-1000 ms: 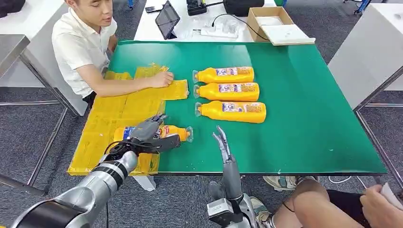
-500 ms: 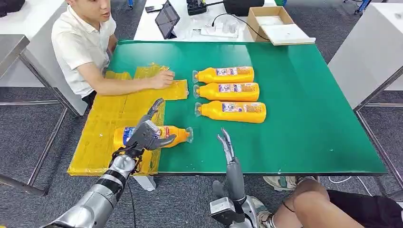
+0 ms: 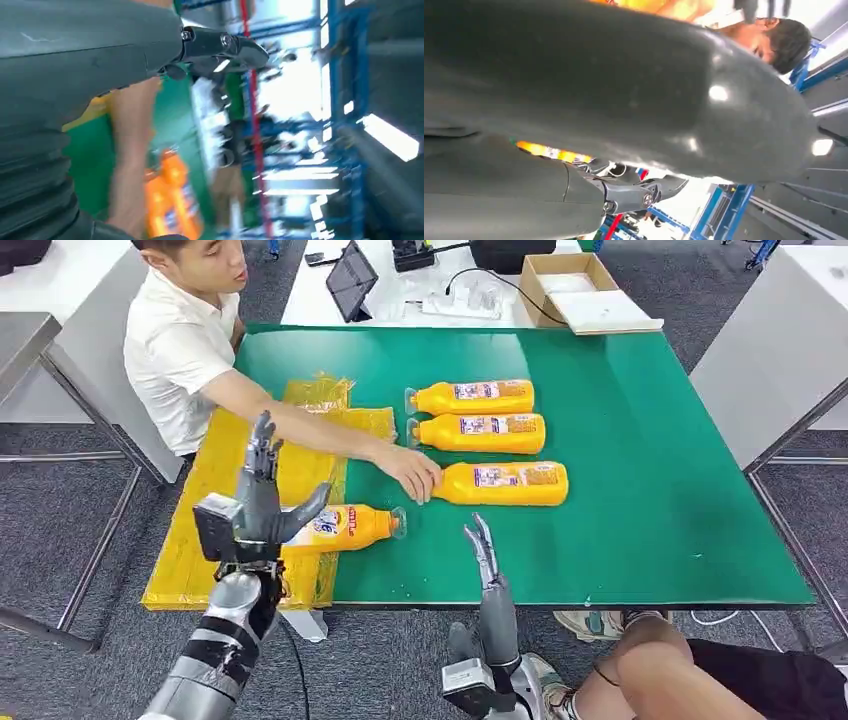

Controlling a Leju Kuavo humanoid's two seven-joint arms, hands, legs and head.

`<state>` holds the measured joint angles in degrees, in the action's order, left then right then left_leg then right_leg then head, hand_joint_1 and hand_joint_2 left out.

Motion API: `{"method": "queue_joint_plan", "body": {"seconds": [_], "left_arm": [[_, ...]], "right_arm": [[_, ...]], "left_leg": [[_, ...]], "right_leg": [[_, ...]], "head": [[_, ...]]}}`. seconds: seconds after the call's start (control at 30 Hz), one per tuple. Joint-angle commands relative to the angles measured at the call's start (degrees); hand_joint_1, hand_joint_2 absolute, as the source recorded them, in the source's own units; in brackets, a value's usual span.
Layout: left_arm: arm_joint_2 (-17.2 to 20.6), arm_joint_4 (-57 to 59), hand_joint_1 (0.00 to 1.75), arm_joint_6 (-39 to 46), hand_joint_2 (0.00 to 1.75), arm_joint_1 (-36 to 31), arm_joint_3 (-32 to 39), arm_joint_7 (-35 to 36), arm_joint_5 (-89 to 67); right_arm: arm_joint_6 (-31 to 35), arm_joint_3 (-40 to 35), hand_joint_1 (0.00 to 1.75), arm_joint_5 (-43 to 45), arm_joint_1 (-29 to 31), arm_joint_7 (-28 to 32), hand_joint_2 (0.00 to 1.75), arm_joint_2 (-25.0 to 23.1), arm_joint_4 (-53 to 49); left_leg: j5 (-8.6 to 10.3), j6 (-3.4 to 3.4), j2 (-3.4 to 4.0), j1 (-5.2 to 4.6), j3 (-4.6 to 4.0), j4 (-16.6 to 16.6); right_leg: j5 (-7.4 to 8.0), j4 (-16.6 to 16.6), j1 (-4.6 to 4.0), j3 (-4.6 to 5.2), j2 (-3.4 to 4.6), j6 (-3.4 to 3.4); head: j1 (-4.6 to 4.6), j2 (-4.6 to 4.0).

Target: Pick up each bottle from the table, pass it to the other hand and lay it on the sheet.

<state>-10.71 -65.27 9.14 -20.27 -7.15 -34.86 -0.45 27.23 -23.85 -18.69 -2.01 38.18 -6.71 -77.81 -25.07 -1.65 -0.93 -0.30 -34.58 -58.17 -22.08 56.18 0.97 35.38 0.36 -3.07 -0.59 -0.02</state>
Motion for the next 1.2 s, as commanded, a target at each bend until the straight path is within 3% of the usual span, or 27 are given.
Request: {"method": "queue_joint_plan", "body": {"seconds": [0.03, 0.2, 0.33, 0.8, 0.9, 1.2], "left_arm": [[-1.1, -14.2, 0.0, 3.3, 1.75, 8.3, 1.8, -0.3, 5.4], [-2.0, -18.1, 0.0, 14.0, 1.75, 18.1, 0.8, -2.0, 0.7], [-1.5, -20.7, 0.0, 20.2, 1.75, 20.4, -1.2, -4.0, -5.0], [-1.4, -20.9, 0.0, 20.7, 1.75, 19.9, -1.5, -3.5, -5.7], [-0.9, -21.0, 0.0, 20.9, 1.75, 19.7, -3.2, -3.1, -8.1], [-1.7, -19.3, 0.0, 21.7, 1.75, 17.0, -3.9, -3.6, -7.8]], "right_arm": [[9.1, -0.5, 0.0, -12.0, 1.0, -2.5, 1.75, 5.6, 3.1], [8.8, 12.0, 0.0, -26.3, 1.6, -15.1, 1.75, 13.3, 4.9], [2.9, 20.0, 0.0, -31.6, 5.3, -18.4, 1.75, 15.8, 10.5], [2.7, 19.8, 0.0, -33.4, 6.1, -19.6, 1.75, 15.3, 12.0], [0.8, 20.5, 0.0, -35.2, 10.7, -22.8, 1.75, 16.9, 20.3], [1.2, 18.9, 0.0, -37.5, 23.7, -21.9, 1.75, 16.7, 38.6]], "left_leg": [[-0.08, 0.06, 0.11, 0.02, 0.16, 0.1], [-0.08, 0.01, 0.1, -0.04, 0.2, 0.1], [-0.12, 0.0, 0.0, -0.09, 0.2, 0.1], [-0.14, 0.02, 0.07, 0.01, 0.15, 0.0], [-0.12, -0.01, 0.1, -0.01, 0.1, 0.0], [-0.11, 0.04, 0.23, -0.05, 0.21, 0.1]], "right_leg": [[-0.04, -0.1, -0.03, -0.14, 0.04, 0.07], [-0.03, -0.2, 0.03, -0.18, 0.04, 0.03], [-0.09, -0.2, 0.06, -0.24, -0.06, 0.04], [-0.06, -0.1, -0.05, -0.15, -0.01, 0.05], [-0.02, -0.1, -0.02, -0.1, 0.04, 0.02], [0.02, -0.2, 0.0, -0.17, 0.12, 0.08]], "head": [[0.0, 0.0], [0.02, 0.0], [0.02, 0.0], [0.02, 0.0], [0.02, 0.0], [0.02, 0.0]]}}
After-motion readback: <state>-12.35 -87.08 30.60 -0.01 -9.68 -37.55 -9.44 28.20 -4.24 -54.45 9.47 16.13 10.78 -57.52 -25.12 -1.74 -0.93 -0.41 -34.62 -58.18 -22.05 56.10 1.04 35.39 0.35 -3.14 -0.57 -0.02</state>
